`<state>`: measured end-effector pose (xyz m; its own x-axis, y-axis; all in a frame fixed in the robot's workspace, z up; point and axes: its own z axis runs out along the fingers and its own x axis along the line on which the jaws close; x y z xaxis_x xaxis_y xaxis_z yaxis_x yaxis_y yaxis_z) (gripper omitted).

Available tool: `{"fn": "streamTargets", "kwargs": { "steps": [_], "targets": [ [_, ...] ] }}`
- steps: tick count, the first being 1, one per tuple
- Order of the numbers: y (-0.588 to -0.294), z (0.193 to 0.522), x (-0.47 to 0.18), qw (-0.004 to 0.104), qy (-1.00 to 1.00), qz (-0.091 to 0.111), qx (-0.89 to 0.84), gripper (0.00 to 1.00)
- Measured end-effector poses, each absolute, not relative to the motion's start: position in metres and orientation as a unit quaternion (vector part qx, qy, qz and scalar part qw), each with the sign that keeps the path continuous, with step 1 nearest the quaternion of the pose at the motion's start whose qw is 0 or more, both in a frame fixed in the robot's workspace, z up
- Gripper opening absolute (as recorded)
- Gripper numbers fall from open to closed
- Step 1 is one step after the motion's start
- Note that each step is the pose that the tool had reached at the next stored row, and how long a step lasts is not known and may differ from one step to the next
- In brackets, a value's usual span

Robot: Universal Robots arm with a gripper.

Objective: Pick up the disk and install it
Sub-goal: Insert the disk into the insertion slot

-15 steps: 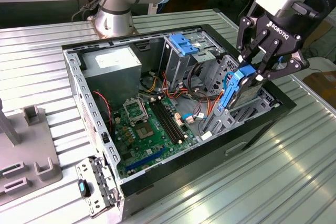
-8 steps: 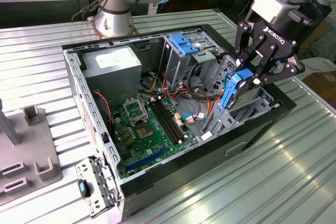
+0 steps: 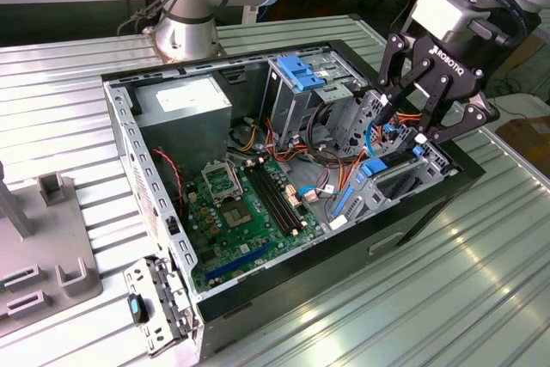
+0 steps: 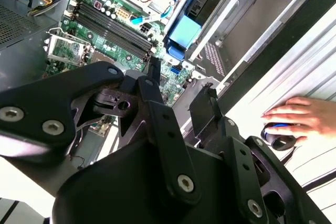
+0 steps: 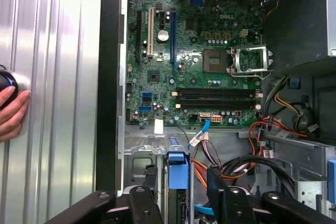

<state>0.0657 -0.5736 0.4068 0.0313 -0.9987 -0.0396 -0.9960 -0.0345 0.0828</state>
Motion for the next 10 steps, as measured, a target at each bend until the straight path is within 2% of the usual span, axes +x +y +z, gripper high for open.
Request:
{"fn": "streamTargets", "kwargs": {
  "steps": [10],
  "targets": [
    [-0.5733,0.4062,0.0738,0.016,-0.695,-0.043,0.718,0.5]
  ]
}}
